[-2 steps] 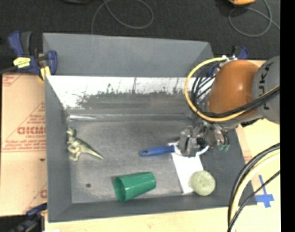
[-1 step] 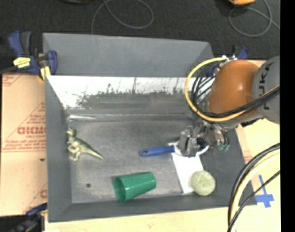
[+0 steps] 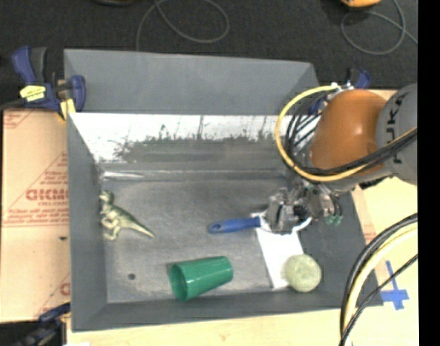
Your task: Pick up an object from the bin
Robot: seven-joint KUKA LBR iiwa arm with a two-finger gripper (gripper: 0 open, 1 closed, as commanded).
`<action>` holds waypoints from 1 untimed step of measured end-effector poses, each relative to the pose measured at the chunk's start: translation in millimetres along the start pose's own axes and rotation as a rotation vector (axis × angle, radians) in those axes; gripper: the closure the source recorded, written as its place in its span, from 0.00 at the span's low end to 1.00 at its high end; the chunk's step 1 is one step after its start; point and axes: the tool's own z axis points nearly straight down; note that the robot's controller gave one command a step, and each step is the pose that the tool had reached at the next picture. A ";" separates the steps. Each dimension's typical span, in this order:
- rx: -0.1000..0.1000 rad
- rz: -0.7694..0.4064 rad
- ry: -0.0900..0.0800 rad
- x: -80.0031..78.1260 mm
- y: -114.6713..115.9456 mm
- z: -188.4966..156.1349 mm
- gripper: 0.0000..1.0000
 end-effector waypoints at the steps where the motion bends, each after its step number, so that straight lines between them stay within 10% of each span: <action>1: 0.000 -0.001 0.000 0.0 0.0 0.0 1.00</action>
Offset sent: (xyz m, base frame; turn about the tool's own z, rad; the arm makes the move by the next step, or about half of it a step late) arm 0.0000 0.0000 0.0000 0.0000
